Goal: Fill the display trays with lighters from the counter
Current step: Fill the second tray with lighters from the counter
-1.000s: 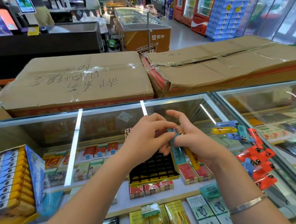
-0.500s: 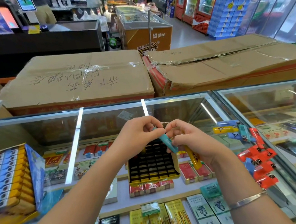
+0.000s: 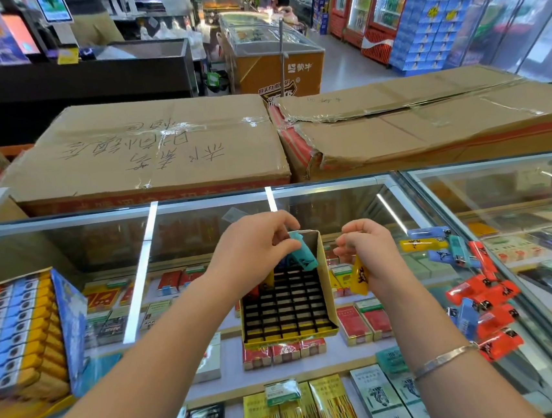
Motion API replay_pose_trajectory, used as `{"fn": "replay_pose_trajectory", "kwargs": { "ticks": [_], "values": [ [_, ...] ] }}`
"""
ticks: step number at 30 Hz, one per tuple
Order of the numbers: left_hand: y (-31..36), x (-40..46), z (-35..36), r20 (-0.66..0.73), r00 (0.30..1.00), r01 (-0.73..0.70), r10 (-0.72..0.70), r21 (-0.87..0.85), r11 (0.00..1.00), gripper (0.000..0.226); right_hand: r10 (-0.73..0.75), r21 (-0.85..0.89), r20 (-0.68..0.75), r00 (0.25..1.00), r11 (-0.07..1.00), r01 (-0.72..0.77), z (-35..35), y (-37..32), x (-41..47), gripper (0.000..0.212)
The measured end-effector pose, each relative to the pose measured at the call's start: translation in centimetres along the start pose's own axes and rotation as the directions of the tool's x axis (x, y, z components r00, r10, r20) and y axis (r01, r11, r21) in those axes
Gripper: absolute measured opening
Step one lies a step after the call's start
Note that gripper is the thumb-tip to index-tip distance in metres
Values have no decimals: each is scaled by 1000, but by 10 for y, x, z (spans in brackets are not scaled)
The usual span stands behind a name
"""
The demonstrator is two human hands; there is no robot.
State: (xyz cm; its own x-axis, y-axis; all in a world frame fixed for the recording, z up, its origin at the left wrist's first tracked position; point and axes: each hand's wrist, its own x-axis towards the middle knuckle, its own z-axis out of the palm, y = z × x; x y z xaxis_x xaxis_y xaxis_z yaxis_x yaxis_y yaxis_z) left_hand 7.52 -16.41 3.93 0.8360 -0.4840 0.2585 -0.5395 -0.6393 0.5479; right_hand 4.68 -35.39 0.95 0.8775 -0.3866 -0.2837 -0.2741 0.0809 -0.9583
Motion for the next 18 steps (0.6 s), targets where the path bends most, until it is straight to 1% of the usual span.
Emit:
{"fn": "replay_pose_trajectory", "kwargs": {
  "ticks": [2,4,6,12,18],
  "values": [
    [-1,1,3,-28,998,-57,61,124,991,18,7,-29,15,1000,1000,-7,1,3,0,20],
    [-3,2,7,-34,990,-123,134,233,965,17,21,-17,31,999,1000,-21,3,4,-1,21],
    [-5,3,12,-19,984,-164,177,295,941,18,38,6,42,998,999,-38,6,5,-2,21],
    [-6,8,19,-24,978,-188,208,333,924,20,22,-20,90,996,1000,-20,10,6,-3,23],
    [-3,12,25,-50,972,-203,232,332,921,21,-13,-107,134,991,994,28,12,6,-1,26]
  ]
}}
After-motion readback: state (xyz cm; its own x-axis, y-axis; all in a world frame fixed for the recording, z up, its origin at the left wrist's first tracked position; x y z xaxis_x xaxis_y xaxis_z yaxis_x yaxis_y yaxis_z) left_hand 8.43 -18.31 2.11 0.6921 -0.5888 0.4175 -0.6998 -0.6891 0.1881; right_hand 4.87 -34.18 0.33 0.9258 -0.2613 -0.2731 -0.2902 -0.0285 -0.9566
